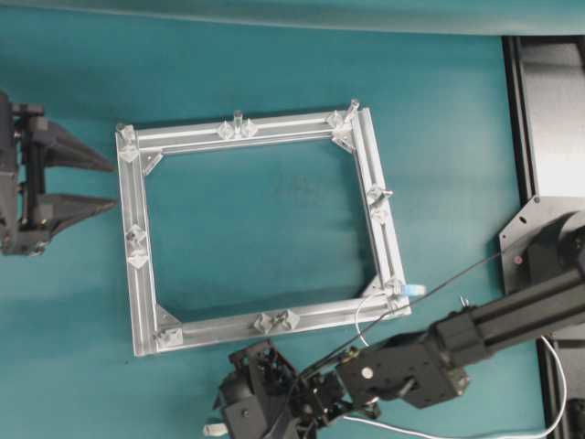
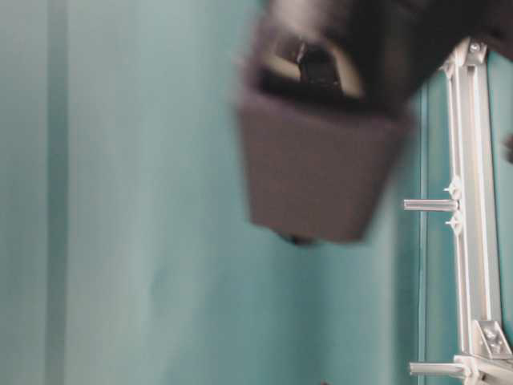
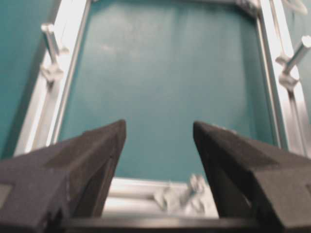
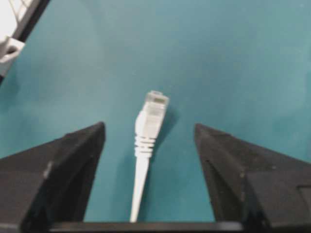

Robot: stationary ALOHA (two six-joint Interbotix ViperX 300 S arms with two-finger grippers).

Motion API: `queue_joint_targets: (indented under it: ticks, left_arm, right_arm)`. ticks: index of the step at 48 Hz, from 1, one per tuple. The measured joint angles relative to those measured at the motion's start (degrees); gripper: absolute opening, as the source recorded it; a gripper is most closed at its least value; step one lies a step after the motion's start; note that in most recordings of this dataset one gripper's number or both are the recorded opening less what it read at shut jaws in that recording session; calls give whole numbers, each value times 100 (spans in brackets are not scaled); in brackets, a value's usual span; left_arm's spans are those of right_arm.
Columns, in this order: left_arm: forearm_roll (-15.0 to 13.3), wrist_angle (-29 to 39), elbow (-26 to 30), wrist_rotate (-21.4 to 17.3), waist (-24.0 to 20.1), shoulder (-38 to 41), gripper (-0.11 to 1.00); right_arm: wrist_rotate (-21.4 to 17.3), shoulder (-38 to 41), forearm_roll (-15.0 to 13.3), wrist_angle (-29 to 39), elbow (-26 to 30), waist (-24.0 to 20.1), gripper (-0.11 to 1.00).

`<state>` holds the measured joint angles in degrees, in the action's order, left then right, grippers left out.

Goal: Move the cable alternately left and right between 8 pins so it hooks onto each one.

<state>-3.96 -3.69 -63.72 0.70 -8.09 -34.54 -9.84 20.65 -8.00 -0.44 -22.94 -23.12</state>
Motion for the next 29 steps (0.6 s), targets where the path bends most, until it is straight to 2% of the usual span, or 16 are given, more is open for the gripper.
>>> queue_joint_targets:
  ticks: [18, 21, 26, 29]
  left_arm:
    - [0, 97, -352, -9, 123, -536, 70]
    - [9, 97, -404, -9, 141, -615, 70]
    - [9, 97, -483, 0, 193, -791, 70]
    - [9, 88, -519, -9, 202, -896, 70]
  right_arm:
    - [-62, 360, 0, -167, 114, 9, 69]
    - [-105, 404, 9, -185, 132, 18, 65]
    - [-141, 448, 9, -185, 149, 18, 50]
    - [-158, 457, 0, -193, 158, 26, 47]
